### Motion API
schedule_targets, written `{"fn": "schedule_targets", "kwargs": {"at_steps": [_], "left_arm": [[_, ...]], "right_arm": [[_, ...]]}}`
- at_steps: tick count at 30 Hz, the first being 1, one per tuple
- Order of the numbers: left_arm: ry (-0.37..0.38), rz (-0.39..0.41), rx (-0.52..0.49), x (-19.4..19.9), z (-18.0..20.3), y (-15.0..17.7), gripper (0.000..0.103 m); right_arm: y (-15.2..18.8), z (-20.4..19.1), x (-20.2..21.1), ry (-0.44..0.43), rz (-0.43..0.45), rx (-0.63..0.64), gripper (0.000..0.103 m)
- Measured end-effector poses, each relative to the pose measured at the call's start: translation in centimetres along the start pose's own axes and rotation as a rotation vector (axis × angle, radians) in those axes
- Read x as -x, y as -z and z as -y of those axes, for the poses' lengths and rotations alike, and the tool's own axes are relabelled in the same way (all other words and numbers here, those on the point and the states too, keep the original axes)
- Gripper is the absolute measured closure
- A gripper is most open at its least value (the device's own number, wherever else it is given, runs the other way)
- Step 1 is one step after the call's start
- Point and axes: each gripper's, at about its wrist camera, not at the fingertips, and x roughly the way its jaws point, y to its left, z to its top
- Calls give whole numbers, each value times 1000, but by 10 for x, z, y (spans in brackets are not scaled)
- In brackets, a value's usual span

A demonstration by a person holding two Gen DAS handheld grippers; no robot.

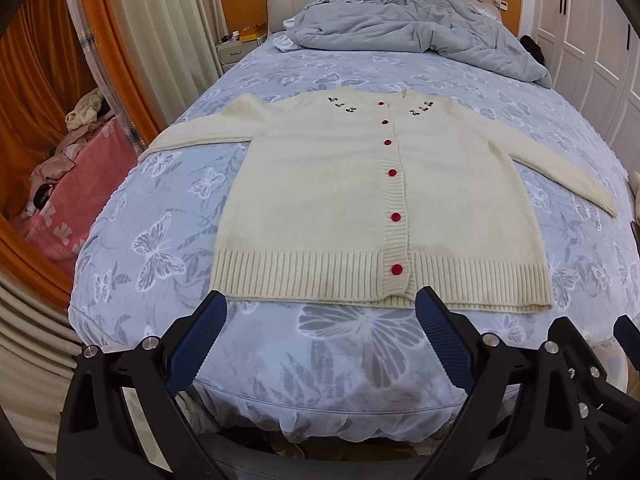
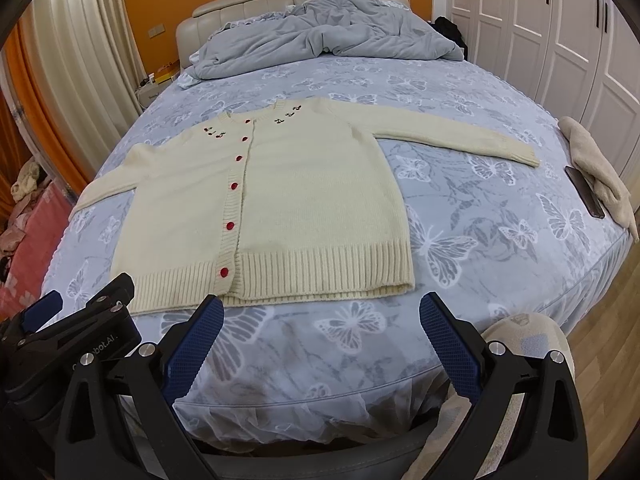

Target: Fold small clothes

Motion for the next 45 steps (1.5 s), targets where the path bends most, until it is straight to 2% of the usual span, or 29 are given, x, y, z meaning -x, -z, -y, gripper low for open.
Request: {"fn": "schedule_targets", "kwargs": {"at_steps": [45], "left_arm": [[-14, 7, -4, -2, -5, -2, 10]], "right_arm": [[1, -3, 0, 4, -1, 5, 7]]}}
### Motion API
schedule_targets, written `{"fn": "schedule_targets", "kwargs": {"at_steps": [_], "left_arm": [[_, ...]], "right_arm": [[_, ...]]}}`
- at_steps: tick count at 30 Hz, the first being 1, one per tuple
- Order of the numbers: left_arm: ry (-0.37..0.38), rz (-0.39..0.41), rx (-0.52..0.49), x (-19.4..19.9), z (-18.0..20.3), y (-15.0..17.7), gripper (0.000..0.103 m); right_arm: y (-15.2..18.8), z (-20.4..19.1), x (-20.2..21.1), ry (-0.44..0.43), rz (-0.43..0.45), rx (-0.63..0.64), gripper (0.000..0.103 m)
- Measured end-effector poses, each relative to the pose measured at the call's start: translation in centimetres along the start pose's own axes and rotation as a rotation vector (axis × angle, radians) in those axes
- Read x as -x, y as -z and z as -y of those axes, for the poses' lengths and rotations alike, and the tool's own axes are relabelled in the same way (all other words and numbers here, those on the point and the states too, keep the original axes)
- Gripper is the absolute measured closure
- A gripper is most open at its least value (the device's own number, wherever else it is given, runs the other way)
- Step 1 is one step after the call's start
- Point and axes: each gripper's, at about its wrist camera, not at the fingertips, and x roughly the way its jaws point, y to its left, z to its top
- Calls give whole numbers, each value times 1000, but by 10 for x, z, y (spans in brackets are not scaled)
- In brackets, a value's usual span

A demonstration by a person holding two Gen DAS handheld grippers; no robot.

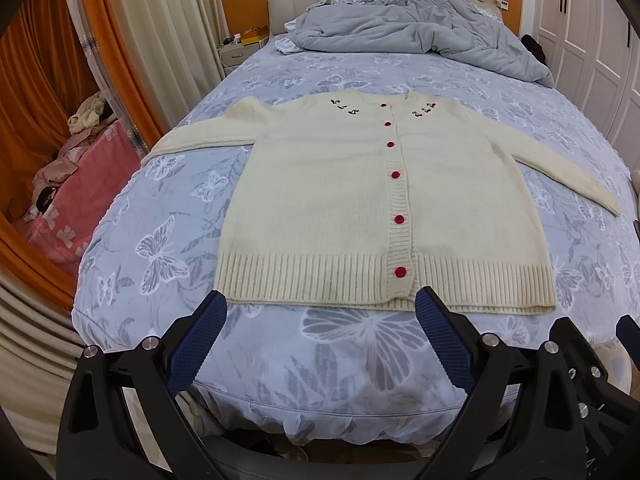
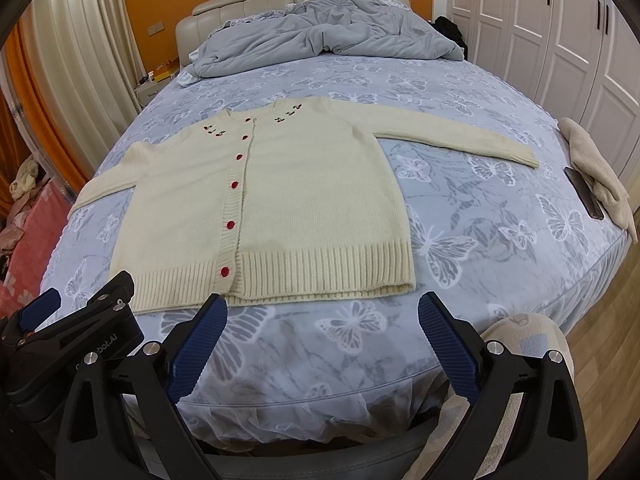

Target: Fold small clothes

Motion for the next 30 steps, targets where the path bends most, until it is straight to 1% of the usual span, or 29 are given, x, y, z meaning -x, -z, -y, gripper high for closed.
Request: {"fn": "schedule_targets", "kwargs": {"at_steps": [21, 23, 24, 26, 27, 29, 30], "left_arm": [[1, -5, 4, -1, -4, -1, 11], [13, -18, 4, -4, -5, -1, 9], [34, -28, 9, -7, -7, -2, 7], [85, -44, 55, -14, -19, -8, 7], [89, -50, 91, -19, -27, -13, 7], [89, -66, 181, -33, -49, -25, 7], [88, -70, 217, -40, -58, -30, 7]], "right_arm": [[0, -1, -1, 1, -2, 0, 7], [1, 0, -2, -6, -4, 3, 7], [0, 1, -4, -27, -7, 7, 7], [-4, 8, -11, -56, -16, 14, 7], [-8, 16, -15, -55, -14, 2, 7], [-20, 48, -29, -76, -11, -68, 7], [-29, 69, -39, -90, -21, -124, 7]]}}
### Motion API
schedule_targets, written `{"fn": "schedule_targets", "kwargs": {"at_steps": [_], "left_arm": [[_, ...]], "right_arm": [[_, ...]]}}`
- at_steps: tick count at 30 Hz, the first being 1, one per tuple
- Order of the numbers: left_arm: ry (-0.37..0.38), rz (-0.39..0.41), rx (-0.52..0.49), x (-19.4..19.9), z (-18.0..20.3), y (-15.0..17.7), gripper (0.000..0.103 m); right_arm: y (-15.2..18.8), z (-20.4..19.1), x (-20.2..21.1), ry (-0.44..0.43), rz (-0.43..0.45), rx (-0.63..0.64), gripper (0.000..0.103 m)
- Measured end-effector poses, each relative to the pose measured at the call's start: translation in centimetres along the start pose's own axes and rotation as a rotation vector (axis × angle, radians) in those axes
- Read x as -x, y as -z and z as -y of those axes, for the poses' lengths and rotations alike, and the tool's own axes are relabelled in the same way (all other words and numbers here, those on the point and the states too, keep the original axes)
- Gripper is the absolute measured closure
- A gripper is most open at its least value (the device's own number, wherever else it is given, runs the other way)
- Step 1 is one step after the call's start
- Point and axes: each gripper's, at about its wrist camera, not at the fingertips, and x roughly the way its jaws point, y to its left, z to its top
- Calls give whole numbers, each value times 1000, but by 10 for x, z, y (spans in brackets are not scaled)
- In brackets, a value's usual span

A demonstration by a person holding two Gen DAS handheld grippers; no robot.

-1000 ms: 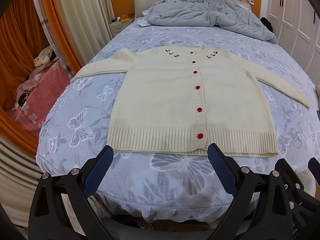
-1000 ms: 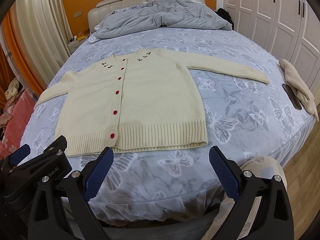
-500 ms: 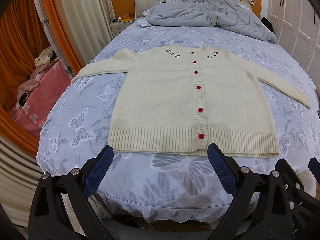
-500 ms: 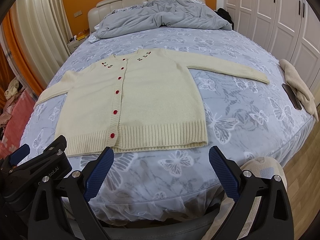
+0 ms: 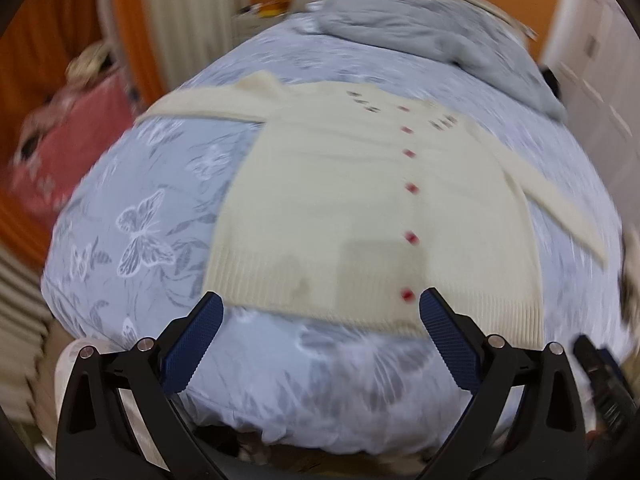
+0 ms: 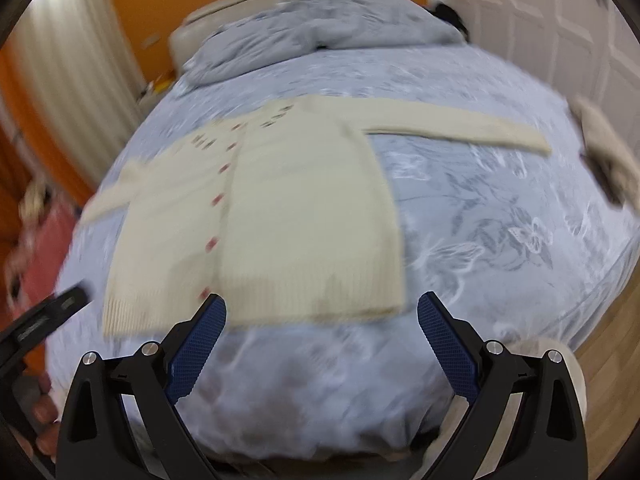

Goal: Fold small clothes
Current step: 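Grasp the cardigan sleeve with the right gripper and fold it across the body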

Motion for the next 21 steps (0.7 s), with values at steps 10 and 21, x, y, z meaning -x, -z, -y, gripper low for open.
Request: {"fn": "schedule_targets", "kwargs": {"at_steps": [10, 21], "left_arm": [[-91, -1, 96, -66, -22, -41, 7], [-79, -49, 84, -136, 11, -64, 7]], "right_arm": [[-140, 227, -104, 86, 33, -428, 9], [-187, 335, -201, 119, 37, -699, 15]]}}
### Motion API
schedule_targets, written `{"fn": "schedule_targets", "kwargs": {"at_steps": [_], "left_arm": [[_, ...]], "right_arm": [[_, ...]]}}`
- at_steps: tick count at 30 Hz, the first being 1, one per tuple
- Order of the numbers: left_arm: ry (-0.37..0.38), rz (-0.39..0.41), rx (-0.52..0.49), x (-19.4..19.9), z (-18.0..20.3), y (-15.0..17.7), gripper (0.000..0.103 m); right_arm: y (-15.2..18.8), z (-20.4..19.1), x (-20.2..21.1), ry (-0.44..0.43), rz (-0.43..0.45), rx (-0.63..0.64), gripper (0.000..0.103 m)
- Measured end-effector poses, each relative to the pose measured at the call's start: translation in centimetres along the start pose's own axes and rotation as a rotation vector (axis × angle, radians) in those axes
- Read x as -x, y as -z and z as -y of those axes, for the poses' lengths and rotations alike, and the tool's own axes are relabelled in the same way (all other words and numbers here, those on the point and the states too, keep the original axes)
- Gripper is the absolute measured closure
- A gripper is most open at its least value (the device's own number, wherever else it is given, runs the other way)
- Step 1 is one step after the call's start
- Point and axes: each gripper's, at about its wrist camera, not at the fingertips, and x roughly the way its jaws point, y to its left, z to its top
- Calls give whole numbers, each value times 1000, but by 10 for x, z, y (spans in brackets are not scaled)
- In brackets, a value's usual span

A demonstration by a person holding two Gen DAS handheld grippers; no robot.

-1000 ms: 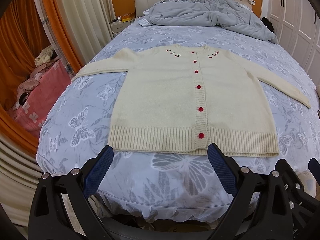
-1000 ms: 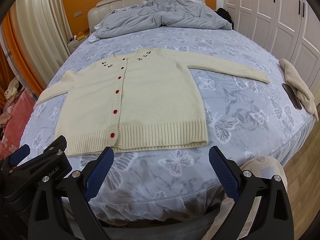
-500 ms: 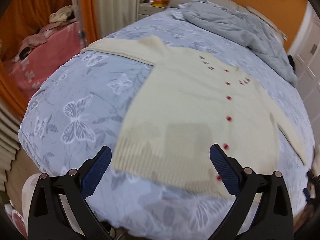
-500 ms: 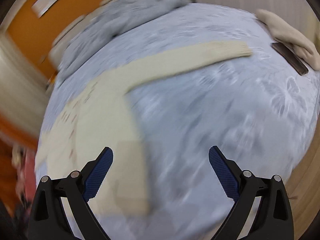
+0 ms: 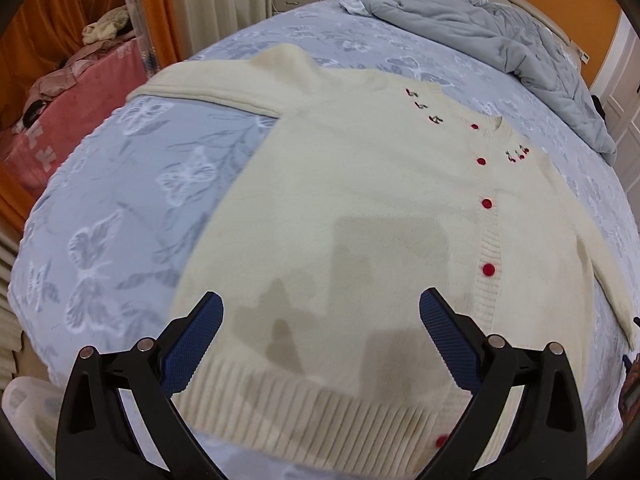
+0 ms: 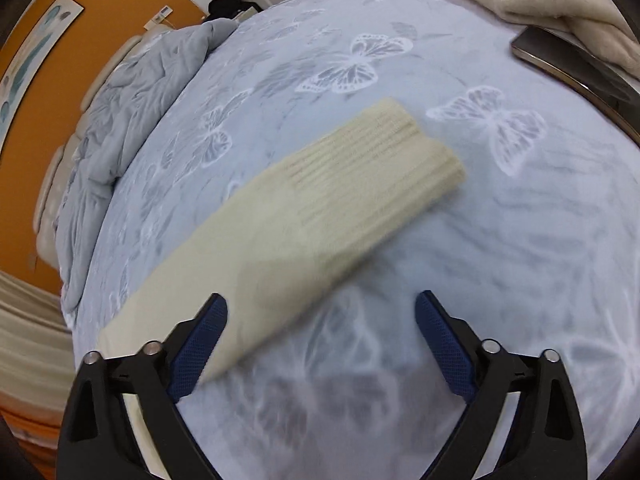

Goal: Fold small clothes
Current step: 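Grasp the cardigan sleeve with the right gripper and fold it across the body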

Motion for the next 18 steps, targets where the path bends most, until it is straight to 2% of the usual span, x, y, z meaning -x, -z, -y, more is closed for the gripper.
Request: {"fn": "schedule_targets", "kwargs": {"at_steps": [1, 2, 3, 4, 5, 6, 9, 11, 14, 16, 18], "left_arm": [[1, -4, -9, -4, 3, -1, 7], [1, -5, -15, -7, 5, -1, 7], [0, -6, -22, -10, 7, -2, 7], [0, -7, -31, -14, 9, -2, 7], [1, -9, -34, -16, 9, -3, 7], [3, -11, -35, -18, 9, -4, 7], [23, -11, -26, -22, 6, -8, 7], [42, 2, -14, -22, 4, -14, 7], [65, 36, 2, -19, 3, -29, 7], [92, 60, 16, -15, 3, -41, 6], [135, 70, 36, -15, 2, -54, 5]], "right_arm": [[-5, -4, -5, 1, 17, 10, 23], [-8, -8, -7, -11, 31, 19, 51], [-11, -13, -10, -37, 24, 19, 74], [-16, -18, -14, -67, -2, -4, 93], [-19, -26, -9, -96, 18, -26, 93], [-23, -44, 6, -178, 78, -14, 93], [-18, -120, 41, -329, 135, 156, 93], [4, -194, 65, -463, 129, 318, 93], [71, -306, 84, -638, 57, 559, 92], [128, -364, 74, -720, -45, 680, 89], [189, -401, 50, -722, -135, 789, 83]]}}
